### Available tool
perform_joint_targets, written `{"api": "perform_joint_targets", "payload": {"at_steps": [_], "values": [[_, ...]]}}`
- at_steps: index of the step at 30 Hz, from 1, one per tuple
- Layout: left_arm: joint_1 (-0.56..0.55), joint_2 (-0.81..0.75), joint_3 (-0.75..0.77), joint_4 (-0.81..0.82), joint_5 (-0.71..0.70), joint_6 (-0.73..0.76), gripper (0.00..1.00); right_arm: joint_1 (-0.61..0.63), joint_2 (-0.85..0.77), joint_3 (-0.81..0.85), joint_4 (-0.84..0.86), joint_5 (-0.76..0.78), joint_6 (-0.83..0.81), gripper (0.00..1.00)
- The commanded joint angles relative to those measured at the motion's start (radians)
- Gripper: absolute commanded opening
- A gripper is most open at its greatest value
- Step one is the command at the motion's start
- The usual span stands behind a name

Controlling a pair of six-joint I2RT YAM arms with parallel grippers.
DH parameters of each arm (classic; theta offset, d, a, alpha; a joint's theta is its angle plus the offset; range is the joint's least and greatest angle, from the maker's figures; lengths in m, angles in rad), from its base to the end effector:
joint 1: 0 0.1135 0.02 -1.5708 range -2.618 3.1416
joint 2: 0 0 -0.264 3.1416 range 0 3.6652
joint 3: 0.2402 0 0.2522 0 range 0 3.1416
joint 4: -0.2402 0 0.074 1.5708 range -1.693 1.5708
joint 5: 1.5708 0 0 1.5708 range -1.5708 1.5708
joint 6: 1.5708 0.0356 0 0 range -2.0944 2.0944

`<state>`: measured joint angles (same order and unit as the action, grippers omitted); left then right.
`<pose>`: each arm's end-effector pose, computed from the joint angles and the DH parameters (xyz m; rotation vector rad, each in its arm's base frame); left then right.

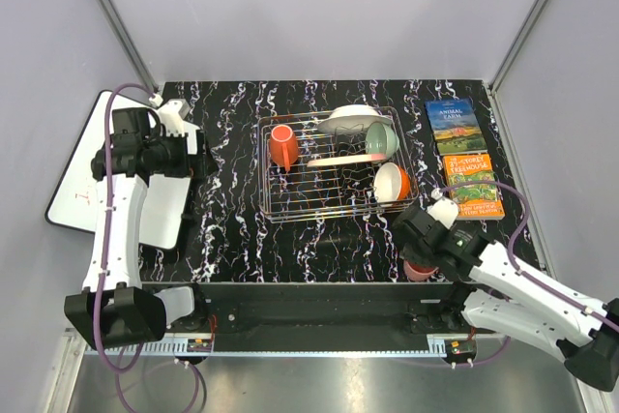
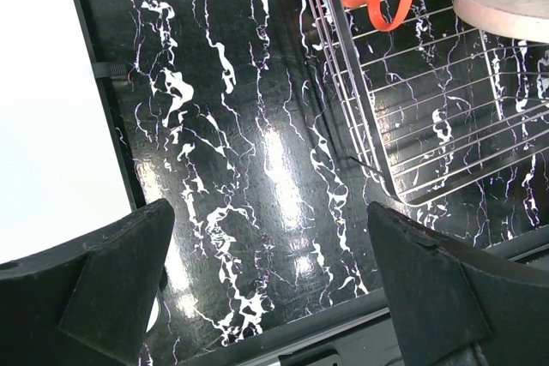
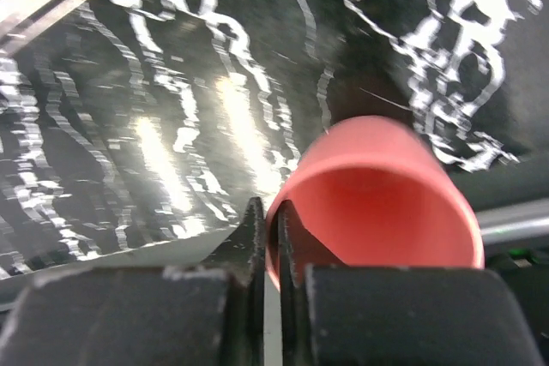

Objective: Load the mixed dishes into the dish rack

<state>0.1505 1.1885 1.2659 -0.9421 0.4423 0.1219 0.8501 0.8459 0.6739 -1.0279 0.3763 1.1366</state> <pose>0.2297 0.0194 0.3564 0.1616 2.3601 -0.4072 0.0992 0.0931 0.2285 0.4675 2.5846 0.1398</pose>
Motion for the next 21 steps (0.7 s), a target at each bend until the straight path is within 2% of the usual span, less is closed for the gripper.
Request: {"api": "perform_joint_targets", "payload": {"at_steps": [1,7,10,14,16,17,18,19,20,21], "values": [[0.003,-0.040,0.013,0.037,0.039,-0.016,0.99,0.003,0.018,0.001,0.063,-0.016,-0.036,0.00],[0.003,-0.040,0.036,0.037,0.062,-0.037,0.99,0.003,0.032,0.134,0.156,-0.094,-0.170,0.00],[0.003,-0.049,0.050,0.035,0.065,-0.042,0.99,0.003,0.016,0.179,0.296,-0.189,-0.227,0.00],[0.004,-0.049,0.076,0.022,0.145,-0.073,0.99,0.003,-0.011,0.225,0.580,-0.357,-0.303,0.00],[0.003,-0.030,0.095,0.016,0.223,-0.119,0.99,0.003,-0.013,0.231,0.725,-0.462,-0.350,0.00],[0.003,-0.018,0.104,-0.004,0.272,-0.152,0.99,0.003,-0.018,0.227,0.878,-0.538,-0.351,0.00],[0.004,0.006,0.122,-0.017,0.405,-0.174,0.99,0.004,-0.018,0.214,0.963,-0.569,-0.347,0.00],[0.003,0.017,0.127,-0.024,0.473,-0.191,0.99,0.003,-0.015,0.196,1.030,-0.594,-0.345,0.00],[0.004,0.026,0.127,-0.023,0.542,-0.212,0.99,0.003,0.007,0.191,1.169,-0.634,-0.344,0.00],[0.004,0.042,0.128,-0.015,0.679,-0.246,0.99,0.001,0.024,0.185,1.228,-0.654,-0.322,0.00]]}}
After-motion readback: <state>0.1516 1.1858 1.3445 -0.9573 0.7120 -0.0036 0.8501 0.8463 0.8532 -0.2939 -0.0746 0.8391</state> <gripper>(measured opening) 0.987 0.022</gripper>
